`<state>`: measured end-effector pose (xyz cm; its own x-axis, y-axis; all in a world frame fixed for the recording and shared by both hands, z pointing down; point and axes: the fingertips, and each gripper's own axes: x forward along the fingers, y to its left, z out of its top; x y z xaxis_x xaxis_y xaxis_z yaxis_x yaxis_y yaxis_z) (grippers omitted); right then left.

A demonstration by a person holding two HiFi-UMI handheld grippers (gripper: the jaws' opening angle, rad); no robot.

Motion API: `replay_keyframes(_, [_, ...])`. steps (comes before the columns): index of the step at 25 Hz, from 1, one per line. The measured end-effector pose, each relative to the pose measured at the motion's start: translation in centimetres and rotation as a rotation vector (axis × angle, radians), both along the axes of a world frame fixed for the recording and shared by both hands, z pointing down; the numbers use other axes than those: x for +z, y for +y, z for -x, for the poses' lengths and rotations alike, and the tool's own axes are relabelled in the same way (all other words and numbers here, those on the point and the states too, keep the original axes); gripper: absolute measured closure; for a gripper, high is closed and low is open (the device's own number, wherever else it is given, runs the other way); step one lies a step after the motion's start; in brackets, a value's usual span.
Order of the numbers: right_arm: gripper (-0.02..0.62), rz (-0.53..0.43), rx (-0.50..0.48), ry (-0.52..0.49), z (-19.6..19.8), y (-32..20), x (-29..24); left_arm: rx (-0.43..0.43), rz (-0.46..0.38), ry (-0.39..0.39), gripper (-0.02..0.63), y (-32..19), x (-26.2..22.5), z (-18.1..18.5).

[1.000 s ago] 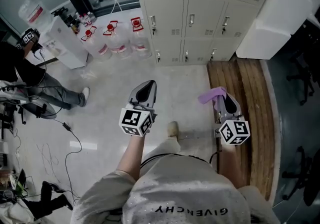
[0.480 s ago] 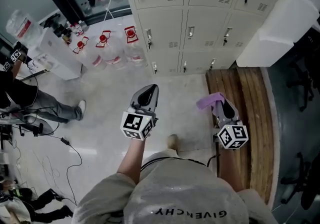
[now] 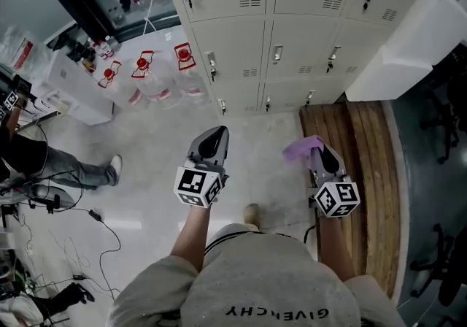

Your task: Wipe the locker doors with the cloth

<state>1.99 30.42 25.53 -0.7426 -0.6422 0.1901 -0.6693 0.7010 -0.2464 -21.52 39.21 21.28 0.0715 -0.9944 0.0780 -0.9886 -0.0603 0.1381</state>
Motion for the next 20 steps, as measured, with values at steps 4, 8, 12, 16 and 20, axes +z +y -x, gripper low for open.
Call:
replay_keyframes(4, [0.539,0.005,-0.005,0.003,0.3,-1.6,0.7,0.004,0.024,0.015,0.607,-1.3,1.9,-0.2])
replay_keyframes(8, [0.538,0.007,-0.015,0.004,0.3,-3.4,1.5,0.015,0.052,0.024,0.607,-2.7,3.5,-1.4])
replay_keyframes(12, [0.538,0.012,-0.037,-0.021,1.0,-5.9,2.2,0.026,0.055,0.011,0.607,-4.8,3.5,-2.4])
replay_keyframes(16, [0.538,0.020,-0.087,-0.032,2.3,-8.7,2.1,0.012,0.035,-0.005,0.607,-8.0,1.9,-2.6])
replay_keyframes(20, [0.538,0.002,-0.138,-0.047,3.5,-12.5,1.0,-0.015,0.010,-0.010,0.607,-12.0,0.3,-2.6])
